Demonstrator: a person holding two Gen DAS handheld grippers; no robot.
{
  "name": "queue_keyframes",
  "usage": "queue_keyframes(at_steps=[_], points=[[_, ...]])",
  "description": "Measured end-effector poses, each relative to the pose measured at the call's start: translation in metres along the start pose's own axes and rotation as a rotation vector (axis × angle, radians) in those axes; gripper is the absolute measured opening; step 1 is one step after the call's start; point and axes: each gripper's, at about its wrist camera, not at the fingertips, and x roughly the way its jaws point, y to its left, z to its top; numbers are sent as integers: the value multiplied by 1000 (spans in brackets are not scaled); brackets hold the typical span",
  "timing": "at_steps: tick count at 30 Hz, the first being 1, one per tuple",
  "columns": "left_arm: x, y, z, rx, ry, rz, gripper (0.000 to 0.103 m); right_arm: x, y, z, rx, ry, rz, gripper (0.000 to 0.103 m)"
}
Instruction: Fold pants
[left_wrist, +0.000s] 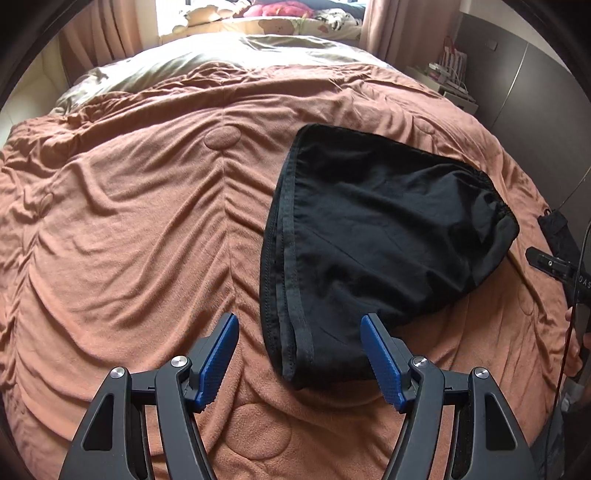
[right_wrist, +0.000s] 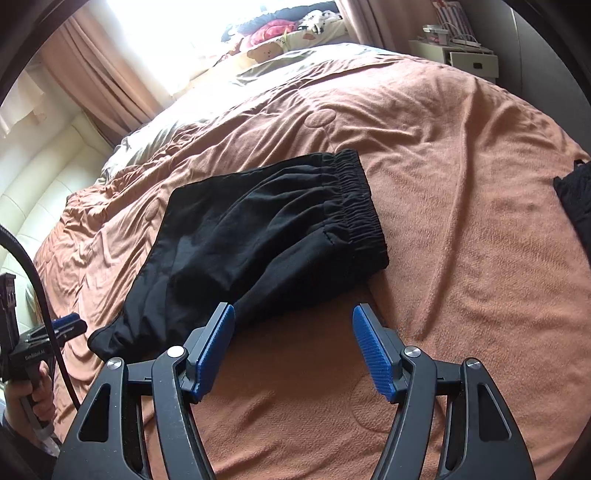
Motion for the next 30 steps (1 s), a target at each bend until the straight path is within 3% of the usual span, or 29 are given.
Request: queue_keyframes(at_steps=[2,4,5,6,9,13,16,18,19,23,28,30], points=[[12,2,-2,-8,35,11,62,5,-2,-1,4,8,-1,65],[23,6,-3,-29,58,-20,44,9,-1,-1,0,12,-4,65],[28,8,-3,-39,71,-37,20,11,-2,-1,-3,13,-5,65],[33,10,-4,-40,88,-37,4,13,-1,-1,-5,14,-6,65],[42,23,-5,-67,98,46,4,18,-2,-2,-15,20,-13,65],[44,43,-6,-163,92,-2,7,21,-3,-5,4,25,-5,65],[42,45,-7,-183,110,-42,31,21,-8,-6,29,29,37,65],[37,44,-9,-178,86,-57,62,24,-12,-6,52,30,66,65],[35,45,-10,-182,72,-59,64,25,-14,-5,67,29,82,65],[43,54,-12,-241,98,-154,64,33,-24,-4,129,35,140,66],[54,52,-8,-224,98,-170,56,47,-34,-2,188,38,176,66],[59,51,-5,-217,97,-176,48,52,-40,0,215,31,181,66]])
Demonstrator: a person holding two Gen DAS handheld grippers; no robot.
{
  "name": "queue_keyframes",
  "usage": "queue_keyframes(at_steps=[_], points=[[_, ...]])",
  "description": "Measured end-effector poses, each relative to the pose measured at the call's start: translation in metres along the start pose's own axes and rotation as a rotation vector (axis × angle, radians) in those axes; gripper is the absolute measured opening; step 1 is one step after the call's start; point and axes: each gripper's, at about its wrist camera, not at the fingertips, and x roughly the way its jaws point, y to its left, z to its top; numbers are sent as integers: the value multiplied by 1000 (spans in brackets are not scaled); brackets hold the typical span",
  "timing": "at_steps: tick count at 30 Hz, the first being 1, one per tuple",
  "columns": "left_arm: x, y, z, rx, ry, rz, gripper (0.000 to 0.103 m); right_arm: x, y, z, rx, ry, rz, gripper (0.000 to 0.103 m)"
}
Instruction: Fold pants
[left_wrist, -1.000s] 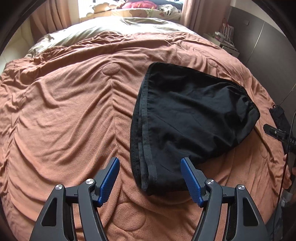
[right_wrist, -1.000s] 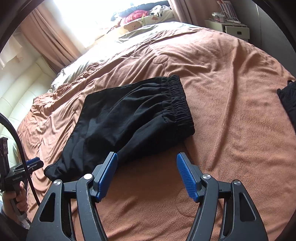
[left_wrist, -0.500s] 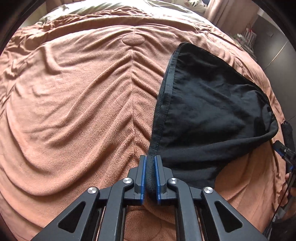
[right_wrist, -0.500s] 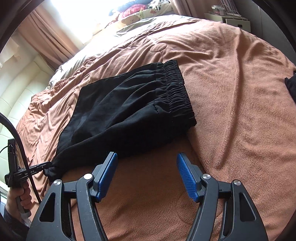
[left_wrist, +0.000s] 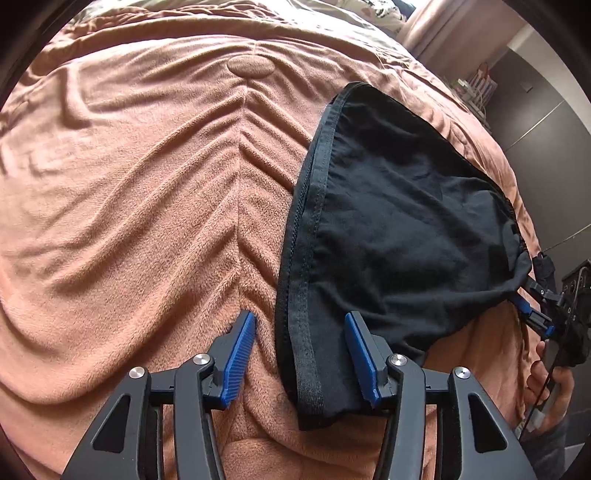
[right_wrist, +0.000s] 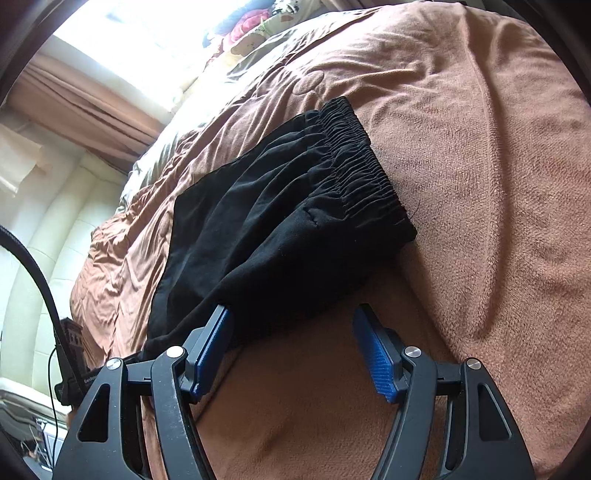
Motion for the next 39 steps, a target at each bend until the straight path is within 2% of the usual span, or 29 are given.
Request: queue_keyframes(at_steps=[2,9,13,15,19,21,23,26,28,33,39], points=[[5,0,4,7,-7,10,41,3,-6,3,27,-17,12,66],[12,4,16,3,-8,-18,39,4,-19,13,91,-87,14,64],[10,7,7,-4,10,-60,30,1,-25,10,92,-94,-13,36],[8,2,1,19,35,-60,30,1,-26,8,92,-93,-6,33],[4,3,-5,18,51,-75,28,0,-24,5,107,-88,6,33],[3,3,-5,17,42,-64,11,2,-27,11,120,-81,18,36],[0,3,-4,6,27,-59,7,3,-28,12,125,-77,21,36],[-8,-3,-6,4,6,-23,5,-1,-25,13,103,-77,4,33],[-18,-2,-7,-12,-1,-9,5,-4,-17,14,71,-76,-7,26],[-51,1,-9,-32,-44,-4,5,-16,0,11,33,-77,2,24],[-77,6,-28,-55,-39,11,5,-23,14,-3,33,-50,12,24]])
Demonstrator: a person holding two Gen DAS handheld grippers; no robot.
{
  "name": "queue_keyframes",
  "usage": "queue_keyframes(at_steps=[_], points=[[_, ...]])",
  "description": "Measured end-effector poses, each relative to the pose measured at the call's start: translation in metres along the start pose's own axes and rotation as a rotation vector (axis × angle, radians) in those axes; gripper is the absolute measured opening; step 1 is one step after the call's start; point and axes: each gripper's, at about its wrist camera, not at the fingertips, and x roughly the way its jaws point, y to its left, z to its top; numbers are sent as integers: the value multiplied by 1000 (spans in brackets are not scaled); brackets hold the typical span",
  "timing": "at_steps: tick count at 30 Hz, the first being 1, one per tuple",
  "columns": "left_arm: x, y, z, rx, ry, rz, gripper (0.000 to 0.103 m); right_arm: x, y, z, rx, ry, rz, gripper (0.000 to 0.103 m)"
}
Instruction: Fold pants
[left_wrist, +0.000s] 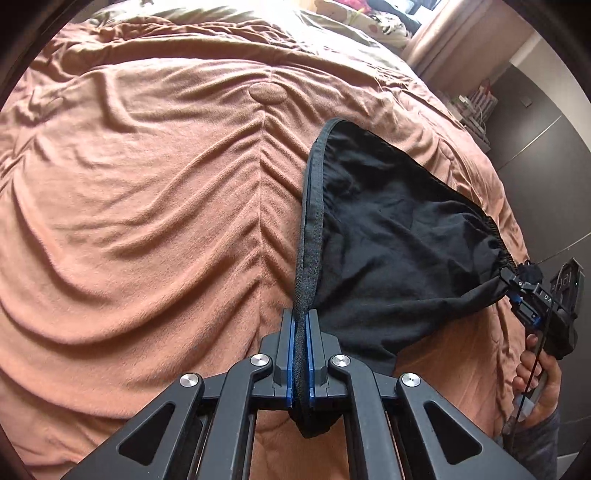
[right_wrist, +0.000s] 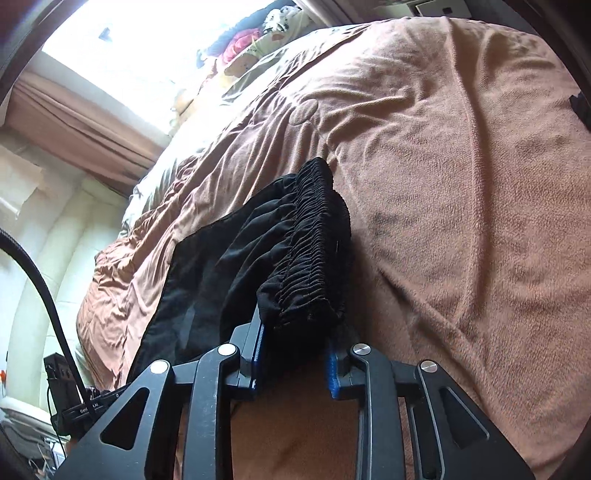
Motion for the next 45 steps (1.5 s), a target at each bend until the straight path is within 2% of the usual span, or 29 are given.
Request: queue_keyframes(at_steps=[5,9,21,30,36,45], points=[[-15,15,-24,-44,-2,4,5,1,9,-19,6,34,17,24],[-38,28,-51,-87,-37,-2,5,-1,19,-31,-6,52,32,24],[-100,71,-137,-218,-117,-11,5,-5,56,-70,-92,113,83,24],[-126,88,-188,-282,-151,-1,5,-1,81,-91,-159,153,102,24],[-127,96,-204,-305,-155,-20,5,-5,90,-102,-200,160,84,24],[-98,105,-208,-336,-126,-63,7,-4,79,-114,-205,167,23,25]])
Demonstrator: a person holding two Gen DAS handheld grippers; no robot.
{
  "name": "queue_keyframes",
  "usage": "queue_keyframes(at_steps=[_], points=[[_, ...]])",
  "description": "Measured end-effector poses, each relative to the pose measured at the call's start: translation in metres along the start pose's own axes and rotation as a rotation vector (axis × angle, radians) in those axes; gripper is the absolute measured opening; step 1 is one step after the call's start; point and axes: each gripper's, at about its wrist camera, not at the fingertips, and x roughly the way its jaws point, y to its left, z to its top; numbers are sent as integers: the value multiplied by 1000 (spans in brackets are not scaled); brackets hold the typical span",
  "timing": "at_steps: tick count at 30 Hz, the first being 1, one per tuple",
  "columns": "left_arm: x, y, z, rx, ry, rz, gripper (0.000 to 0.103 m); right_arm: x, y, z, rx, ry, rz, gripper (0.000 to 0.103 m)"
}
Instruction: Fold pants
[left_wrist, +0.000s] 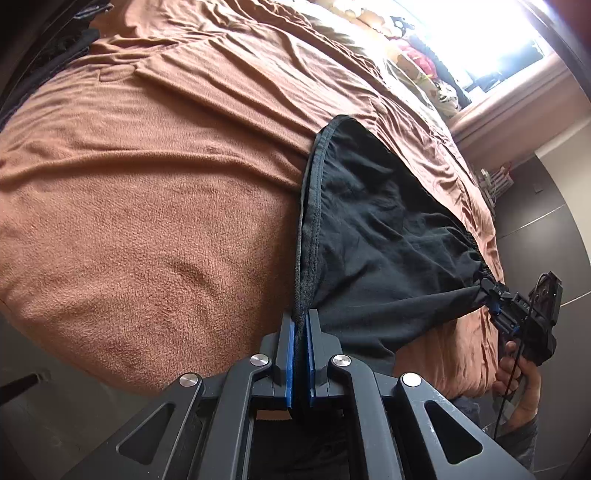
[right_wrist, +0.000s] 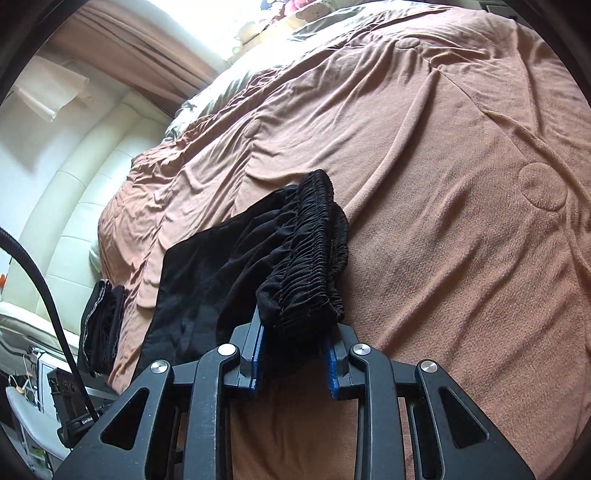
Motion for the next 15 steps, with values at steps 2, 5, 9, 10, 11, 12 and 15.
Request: queue_keyframes(at_steps=[2,5,9,10,11,12,15], points=[[8,1,-2,8,14,8,9,4,-3,-4,17,20,-31,27],[14,2,-9,30,29,52,15,4,-7,-11,27,44,-83,34],[11,8,-14,30,14,44,38,-10,-4,-22,1,24,-106,35],[9,10,-16,27,5,42,40,-16,-3,-24,-4,14,-110,35],[6,12,-17,24,-5,40,44,-22,-2,-27,-8,2,-109,35],[4,14,-18,21,-16,36,47,-28,-1,-29,-9,-7,-106,35],[-6,21,-24,4,-53,21,59,-47,1,-39,-23,-43,-121,35]])
